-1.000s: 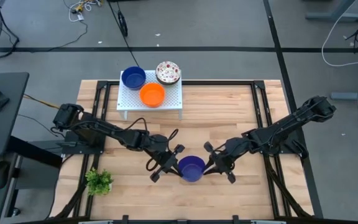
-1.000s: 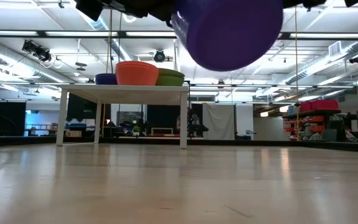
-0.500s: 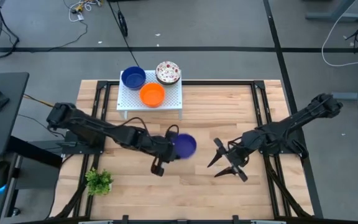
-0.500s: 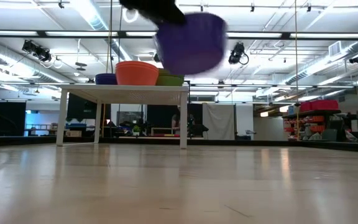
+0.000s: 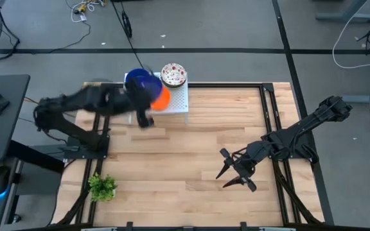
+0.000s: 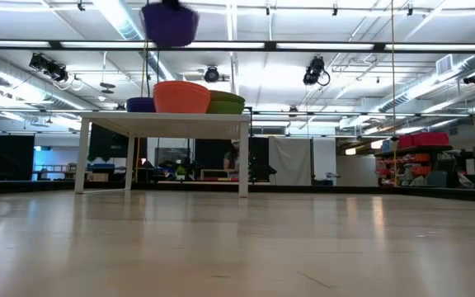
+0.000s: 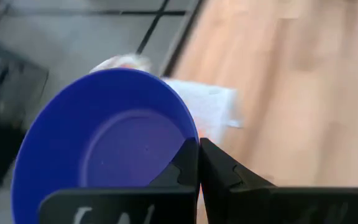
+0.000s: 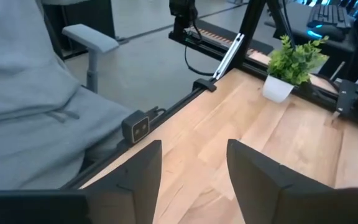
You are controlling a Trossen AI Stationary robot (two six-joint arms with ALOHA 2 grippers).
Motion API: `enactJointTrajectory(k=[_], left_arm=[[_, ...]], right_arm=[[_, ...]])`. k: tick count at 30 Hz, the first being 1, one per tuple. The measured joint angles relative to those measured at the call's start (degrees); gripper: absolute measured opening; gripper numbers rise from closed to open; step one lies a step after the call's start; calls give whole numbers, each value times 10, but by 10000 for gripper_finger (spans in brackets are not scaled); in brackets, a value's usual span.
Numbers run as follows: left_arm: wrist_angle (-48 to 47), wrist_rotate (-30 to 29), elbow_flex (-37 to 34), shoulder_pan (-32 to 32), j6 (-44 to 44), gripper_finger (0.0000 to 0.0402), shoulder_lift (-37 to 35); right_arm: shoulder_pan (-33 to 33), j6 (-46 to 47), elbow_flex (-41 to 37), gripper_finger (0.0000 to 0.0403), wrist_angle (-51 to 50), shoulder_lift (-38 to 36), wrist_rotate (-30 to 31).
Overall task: Pick & Place Mini bowls
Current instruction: Stack the blue bowl on top of the blue bowls on the shelf
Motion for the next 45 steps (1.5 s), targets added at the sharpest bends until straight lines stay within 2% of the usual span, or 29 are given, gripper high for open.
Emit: enactJointTrajectory(k=[4,8,11,14,22,30,39,45], left_arm=[[-1,54,0,131,13,3,-23],[2,119,-1,235,38,3,-20],[28,180,-1,285,54,3,0],[38,204,-1,317,64,3,21],[30,211,-1,360,46,3,55],[27,186,-4,359,-12,3,55],[89,150,-125,344,-39,3,54],[127,142,-141,344,-37,3,53]], right_arm=[[1,0,0,177,0,0,0],[1,0,0,173,-1,0,0],[1,0,0,171,-1,0,0],[1,0,0,171,-3,0,0],[5,2,-1,171,-30,0,0],[9,10,-1,171,-36,0,0],[9,9,-1,171,-38,0,0],[9,-1,-1,171,-38,0,0]])
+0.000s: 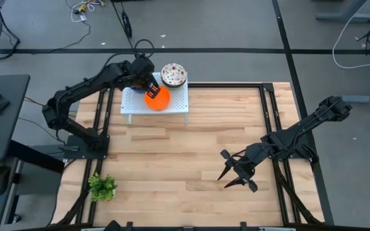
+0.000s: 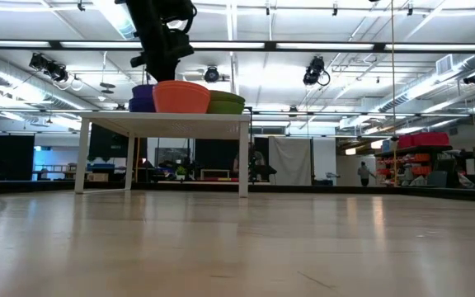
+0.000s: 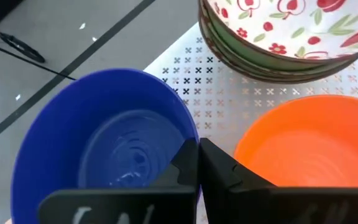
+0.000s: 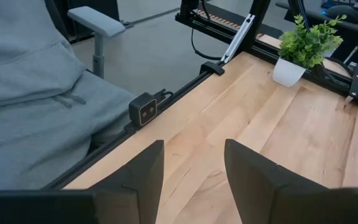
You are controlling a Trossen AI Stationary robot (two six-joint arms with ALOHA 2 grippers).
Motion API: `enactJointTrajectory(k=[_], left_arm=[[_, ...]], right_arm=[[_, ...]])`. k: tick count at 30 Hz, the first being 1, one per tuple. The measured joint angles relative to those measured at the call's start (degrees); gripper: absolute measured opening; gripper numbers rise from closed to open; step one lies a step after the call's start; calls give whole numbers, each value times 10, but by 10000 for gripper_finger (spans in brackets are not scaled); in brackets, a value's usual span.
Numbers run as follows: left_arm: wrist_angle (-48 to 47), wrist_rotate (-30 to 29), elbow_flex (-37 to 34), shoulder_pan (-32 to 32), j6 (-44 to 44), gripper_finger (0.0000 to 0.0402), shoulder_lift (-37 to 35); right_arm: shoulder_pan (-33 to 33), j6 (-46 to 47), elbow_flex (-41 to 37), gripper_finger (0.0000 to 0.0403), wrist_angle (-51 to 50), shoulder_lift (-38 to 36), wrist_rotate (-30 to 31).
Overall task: Pick & Place Mini bowls
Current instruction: Stack the blue bowl on top of the blue bowls on the shelf
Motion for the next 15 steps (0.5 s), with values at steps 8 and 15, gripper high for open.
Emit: enactJointTrajectory(k=[8,15], left_arm=[[-12,8,0,0,-15,28,0],[-14,11,0,0,-33,67,0]], right_arm=[[0,-1,0,171,0,0,0],[0,-1,0,171,0,0,0]])
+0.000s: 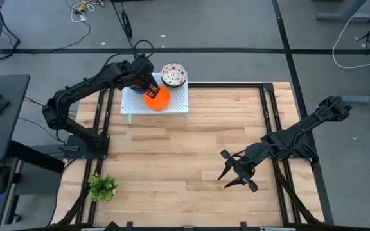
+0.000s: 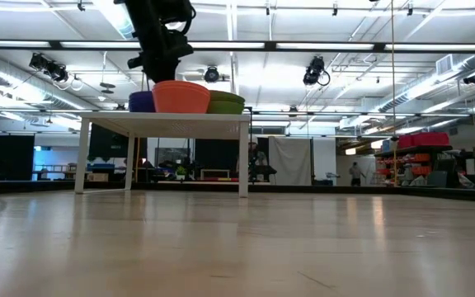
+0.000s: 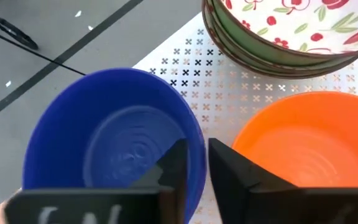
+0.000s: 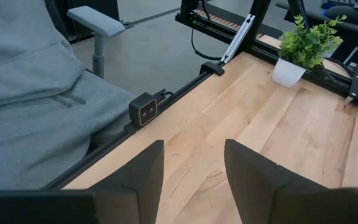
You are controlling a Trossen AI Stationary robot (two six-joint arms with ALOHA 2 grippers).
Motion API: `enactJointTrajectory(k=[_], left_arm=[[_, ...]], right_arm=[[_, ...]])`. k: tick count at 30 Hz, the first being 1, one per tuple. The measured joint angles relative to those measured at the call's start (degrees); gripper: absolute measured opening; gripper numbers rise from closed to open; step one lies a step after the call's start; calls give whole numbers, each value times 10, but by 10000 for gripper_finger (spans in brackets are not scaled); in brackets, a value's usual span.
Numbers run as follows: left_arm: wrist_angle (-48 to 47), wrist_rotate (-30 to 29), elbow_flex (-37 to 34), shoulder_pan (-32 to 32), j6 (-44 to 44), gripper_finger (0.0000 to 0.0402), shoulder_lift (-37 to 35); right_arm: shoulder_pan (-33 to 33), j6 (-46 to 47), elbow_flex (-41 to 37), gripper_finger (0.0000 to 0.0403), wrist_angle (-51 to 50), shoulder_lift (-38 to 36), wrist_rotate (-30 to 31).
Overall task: Pick & Place Mini bowls
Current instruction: Stack the blue bowl on top of the blue bowls on the shelf, then return to Home Position
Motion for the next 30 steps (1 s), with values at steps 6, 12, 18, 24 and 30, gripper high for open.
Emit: enactJointTrajectory(k=[6,12,18,24,30], left_arm=[[-21,41,16,10,0,154,-5],[-41,44,47,14,13,211,-52],[40,14,-41,-16,22,204,-188],[133,15,-200,-50,19,180,-366],[181,16,-312,-76,4,170,-517]], right_arm=[[0,0,0,171,0,0,0],[-2,-2,0,171,-16,-1,1],[-23,-3,-36,159,-20,-25,3],[-93,17,-118,122,77,-113,23],[-179,72,-156,82,117,-227,125]])
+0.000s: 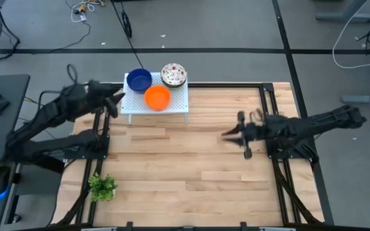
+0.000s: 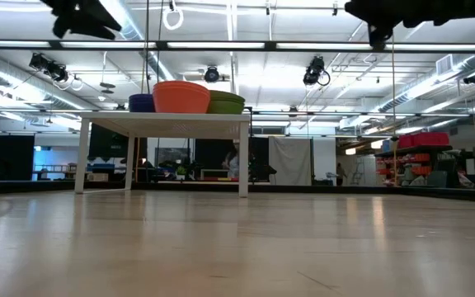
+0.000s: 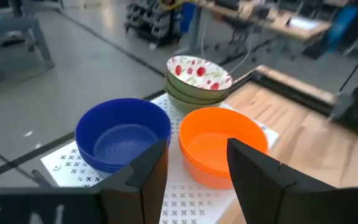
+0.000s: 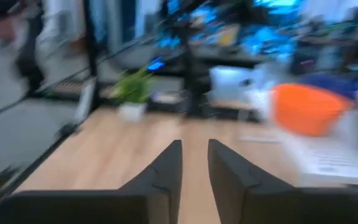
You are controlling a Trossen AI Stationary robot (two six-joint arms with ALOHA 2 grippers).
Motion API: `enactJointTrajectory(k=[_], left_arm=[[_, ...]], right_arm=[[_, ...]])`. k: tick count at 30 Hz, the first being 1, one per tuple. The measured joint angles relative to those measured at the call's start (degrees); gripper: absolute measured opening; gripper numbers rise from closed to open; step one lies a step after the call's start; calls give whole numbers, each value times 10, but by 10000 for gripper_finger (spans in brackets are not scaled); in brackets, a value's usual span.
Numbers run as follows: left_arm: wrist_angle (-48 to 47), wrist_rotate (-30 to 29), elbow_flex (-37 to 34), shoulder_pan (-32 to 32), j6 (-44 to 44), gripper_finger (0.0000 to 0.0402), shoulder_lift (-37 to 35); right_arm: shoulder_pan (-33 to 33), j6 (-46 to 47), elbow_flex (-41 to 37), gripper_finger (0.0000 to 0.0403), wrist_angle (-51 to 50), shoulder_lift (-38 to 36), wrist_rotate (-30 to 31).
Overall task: Pick & Place Mini bowls
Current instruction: Return to Home Position
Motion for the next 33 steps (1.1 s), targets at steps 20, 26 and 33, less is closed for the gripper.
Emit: enactJointTrajectory(k=[20,26,33], left_arm=[[34,30,-136,-22,-17,170,-158],[34,30,-139,-22,-19,170,-158],[34,39,-139,-22,-20,170,-158]], right_arm=[[-148,31,-62,3,-190,-340,-68],[-149,53,-138,3,-115,-403,-129],[-156,91,-246,3,5,-414,-136]])
